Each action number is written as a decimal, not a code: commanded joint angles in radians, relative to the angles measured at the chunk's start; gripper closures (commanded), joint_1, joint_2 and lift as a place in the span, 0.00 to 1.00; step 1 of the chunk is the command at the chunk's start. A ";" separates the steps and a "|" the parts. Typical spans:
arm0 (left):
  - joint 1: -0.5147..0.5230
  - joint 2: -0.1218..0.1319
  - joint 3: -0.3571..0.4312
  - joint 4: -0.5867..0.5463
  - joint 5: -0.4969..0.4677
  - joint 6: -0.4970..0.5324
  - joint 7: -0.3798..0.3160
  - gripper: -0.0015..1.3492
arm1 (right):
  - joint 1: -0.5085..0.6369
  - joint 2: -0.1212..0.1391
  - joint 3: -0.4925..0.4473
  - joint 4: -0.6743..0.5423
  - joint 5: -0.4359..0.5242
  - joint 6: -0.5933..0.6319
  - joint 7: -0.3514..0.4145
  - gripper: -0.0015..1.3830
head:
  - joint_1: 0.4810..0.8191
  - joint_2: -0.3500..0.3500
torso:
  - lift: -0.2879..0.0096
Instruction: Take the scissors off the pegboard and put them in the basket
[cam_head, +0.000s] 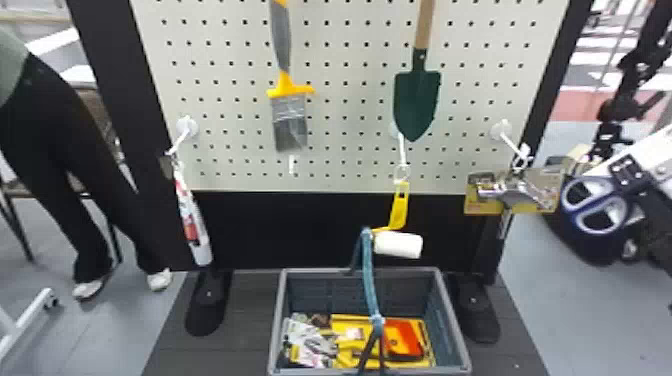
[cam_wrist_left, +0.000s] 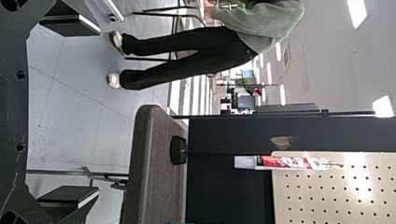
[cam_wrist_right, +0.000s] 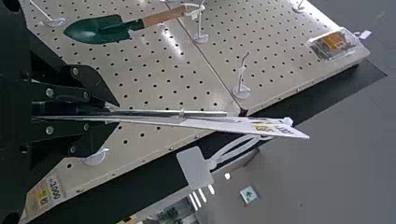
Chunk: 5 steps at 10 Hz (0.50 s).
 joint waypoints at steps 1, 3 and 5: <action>0.000 -0.001 0.000 0.000 -0.001 0.000 0.000 0.08 | 0.033 0.023 0.034 0.002 -0.037 -0.024 -0.033 0.85 | 0.20 0.50 | 0.63; 0.000 -0.001 0.000 0.000 -0.001 0.000 0.000 0.08 | 0.084 0.030 0.097 0.034 -0.117 -0.090 -0.108 0.85 | 0.20 0.50 | 0.63; 0.000 -0.001 0.000 0.000 -0.001 0.000 0.000 0.08 | 0.110 0.030 0.149 0.076 -0.170 -0.113 -0.143 0.85 | 0.20 0.50 | 0.63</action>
